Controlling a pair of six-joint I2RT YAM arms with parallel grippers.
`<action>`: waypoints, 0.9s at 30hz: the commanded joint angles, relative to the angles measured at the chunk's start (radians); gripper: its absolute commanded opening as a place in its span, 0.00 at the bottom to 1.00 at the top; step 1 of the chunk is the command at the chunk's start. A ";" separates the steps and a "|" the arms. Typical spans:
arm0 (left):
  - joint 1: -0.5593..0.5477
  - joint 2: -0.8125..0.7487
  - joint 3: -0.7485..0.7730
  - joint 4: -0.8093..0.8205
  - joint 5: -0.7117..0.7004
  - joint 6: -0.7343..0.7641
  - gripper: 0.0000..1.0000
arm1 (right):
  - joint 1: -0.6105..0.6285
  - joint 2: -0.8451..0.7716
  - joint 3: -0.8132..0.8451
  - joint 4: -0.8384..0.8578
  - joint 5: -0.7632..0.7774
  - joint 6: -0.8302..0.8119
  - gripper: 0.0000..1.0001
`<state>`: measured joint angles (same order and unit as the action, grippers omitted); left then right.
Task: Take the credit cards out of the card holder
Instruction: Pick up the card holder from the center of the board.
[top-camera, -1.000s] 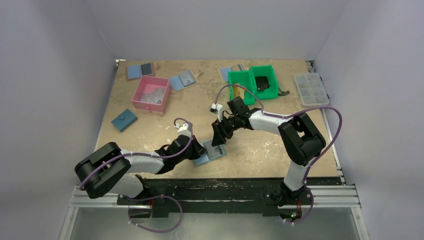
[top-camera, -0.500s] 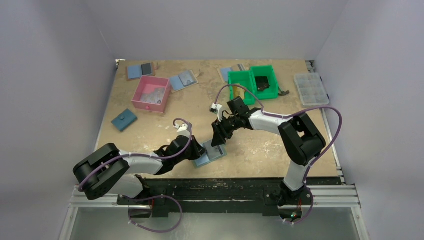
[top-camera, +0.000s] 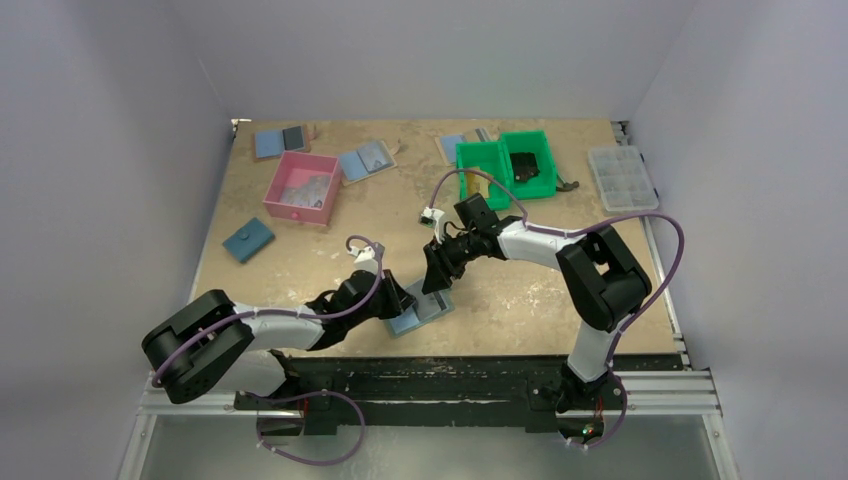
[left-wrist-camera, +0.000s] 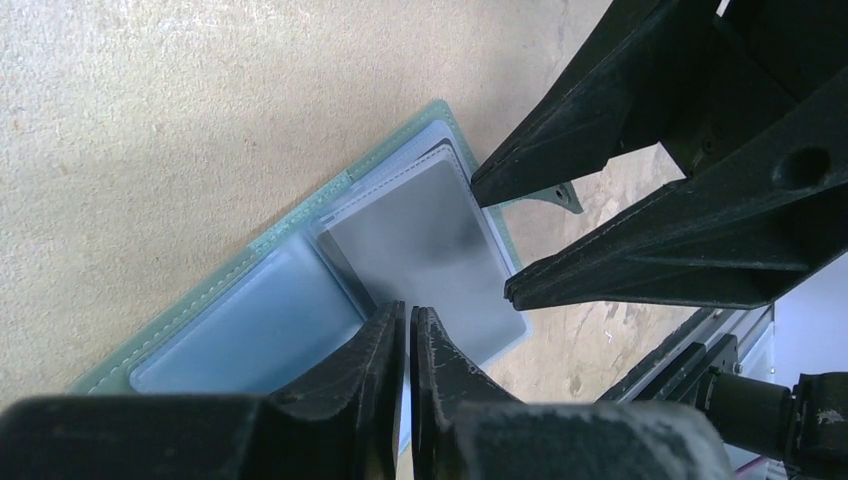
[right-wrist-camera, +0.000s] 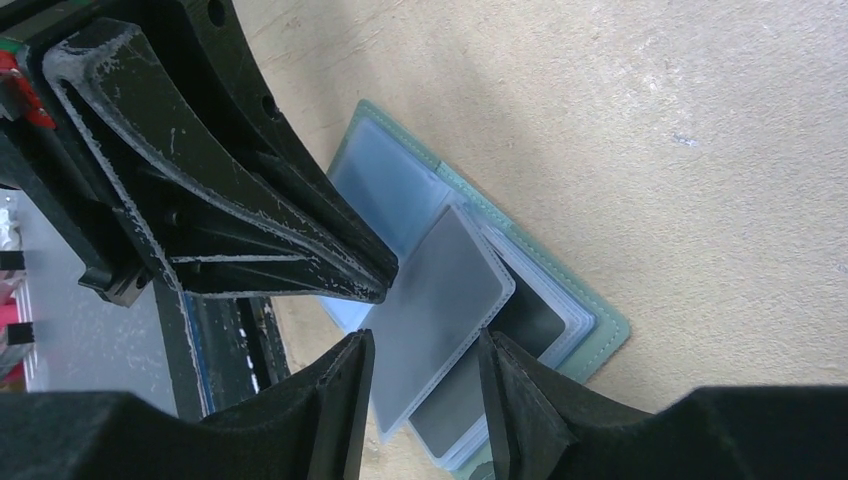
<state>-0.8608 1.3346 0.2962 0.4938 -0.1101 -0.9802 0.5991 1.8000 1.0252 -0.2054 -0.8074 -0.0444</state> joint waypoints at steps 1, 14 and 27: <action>-0.006 -0.020 -0.007 0.057 0.016 0.012 0.18 | 0.004 0.010 0.016 0.014 -0.049 0.018 0.50; -0.006 -0.069 -0.066 0.157 0.086 0.026 0.59 | 0.004 0.019 0.013 0.033 -0.101 0.051 0.50; -0.006 -0.037 -0.053 0.206 0.135 0.032 0.66 | 0.012 0.024 0.004 0.063 -0.145 0.115 0.51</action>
<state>-0.8608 1.2789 0.2203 0.6491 0.0143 -0.9596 0.6022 1.8267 1.0252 -0.1802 -0.9073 0.0425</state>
